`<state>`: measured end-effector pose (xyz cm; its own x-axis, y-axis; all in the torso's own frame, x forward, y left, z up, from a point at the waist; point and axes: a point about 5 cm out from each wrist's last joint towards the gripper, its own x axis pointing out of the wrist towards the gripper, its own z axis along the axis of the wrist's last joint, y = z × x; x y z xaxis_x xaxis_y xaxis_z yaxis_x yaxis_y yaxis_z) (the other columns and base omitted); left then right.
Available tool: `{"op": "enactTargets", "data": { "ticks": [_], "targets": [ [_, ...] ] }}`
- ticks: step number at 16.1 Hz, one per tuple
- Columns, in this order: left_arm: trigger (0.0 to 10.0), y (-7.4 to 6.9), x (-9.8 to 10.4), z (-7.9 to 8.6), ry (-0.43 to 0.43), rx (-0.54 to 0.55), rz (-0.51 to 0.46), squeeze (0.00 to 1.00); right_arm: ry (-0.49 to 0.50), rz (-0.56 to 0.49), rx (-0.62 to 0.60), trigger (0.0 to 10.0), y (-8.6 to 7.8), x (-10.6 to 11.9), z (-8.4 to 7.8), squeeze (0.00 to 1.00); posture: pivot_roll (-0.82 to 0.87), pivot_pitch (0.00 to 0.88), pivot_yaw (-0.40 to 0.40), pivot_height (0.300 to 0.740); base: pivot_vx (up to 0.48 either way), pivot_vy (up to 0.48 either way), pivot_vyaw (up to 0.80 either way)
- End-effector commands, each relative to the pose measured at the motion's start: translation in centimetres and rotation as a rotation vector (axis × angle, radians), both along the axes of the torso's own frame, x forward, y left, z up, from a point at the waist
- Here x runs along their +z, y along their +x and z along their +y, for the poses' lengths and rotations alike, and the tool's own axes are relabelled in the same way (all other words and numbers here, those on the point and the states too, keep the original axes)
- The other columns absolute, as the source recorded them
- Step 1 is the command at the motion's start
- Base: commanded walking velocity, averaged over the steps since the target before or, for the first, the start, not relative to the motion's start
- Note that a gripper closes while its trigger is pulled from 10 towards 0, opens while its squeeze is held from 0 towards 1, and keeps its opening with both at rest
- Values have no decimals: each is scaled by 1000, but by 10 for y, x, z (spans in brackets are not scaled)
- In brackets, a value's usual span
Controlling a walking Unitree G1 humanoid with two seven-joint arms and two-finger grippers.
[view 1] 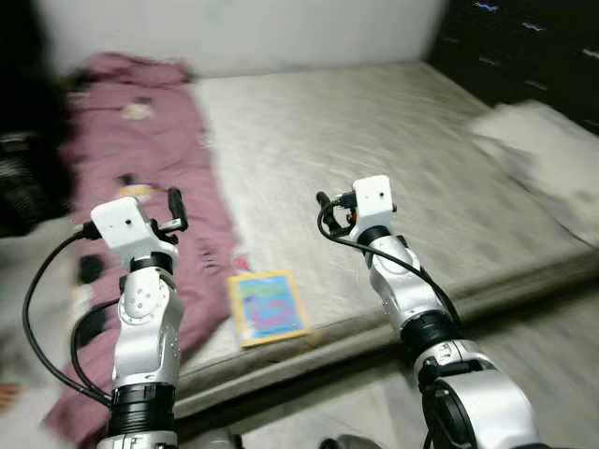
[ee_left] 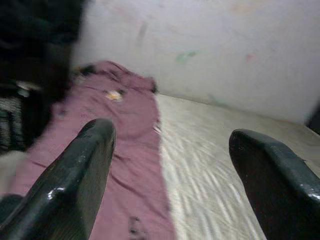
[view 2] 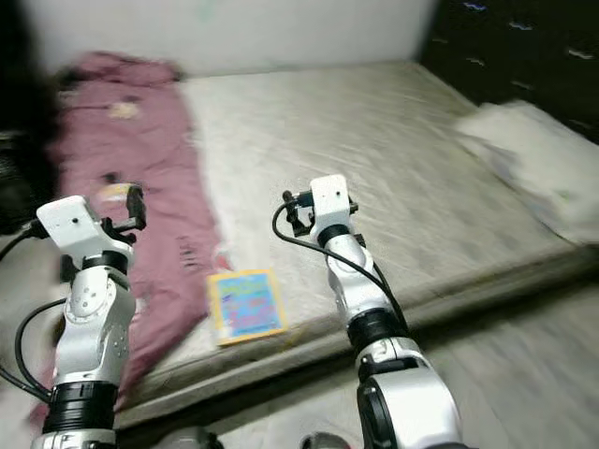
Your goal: Clean up the room
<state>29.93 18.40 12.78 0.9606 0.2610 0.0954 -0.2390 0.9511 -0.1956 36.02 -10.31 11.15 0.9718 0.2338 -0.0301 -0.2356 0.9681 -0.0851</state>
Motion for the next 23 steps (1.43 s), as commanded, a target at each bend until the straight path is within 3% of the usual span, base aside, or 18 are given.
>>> {"op": "enactTargets", "data": {
  "ticks": [1,3,6,8,11,19,23],
  "targets": [
    [10000,-2,-1,-3,-4,-11,16,0,25,-11,-33,10000,-1,2,-7,0,59,0,-30,740,0,0,0],
    [10000,-4,1,-2,28,-22,12,0,20,-17,-25,10000,-5,1,-6,0,73,0,-32,740,0,0,0],
    [10000,-16,-5,16,120,17,27,0,22,-30,-6,10000,-9,1,-3,0,90,0,-46,740,0,0,0],
    [10000,-38,-16,31,191,71,73,0,28,-19,10,10000,-20,-6,-6,0,104,0,-41,740,0,0,0],
    [10000,-64,-31,44,216,87,146,0,73,8,-7,10000,-37,-11,-11,0,102,65,-22,740,0,0,0],
    [10000,-70,-29,29,177,25,147,0,61,14,-33,10000,-51,-12,-22,0,82,119,-13,740,0,0,0],
    [10000,-67,-26,23,163,5,143,0,62,29,-32,10000,-55,-11,-22,0,78,126,-11,707,0,0,0]
  ]
}}
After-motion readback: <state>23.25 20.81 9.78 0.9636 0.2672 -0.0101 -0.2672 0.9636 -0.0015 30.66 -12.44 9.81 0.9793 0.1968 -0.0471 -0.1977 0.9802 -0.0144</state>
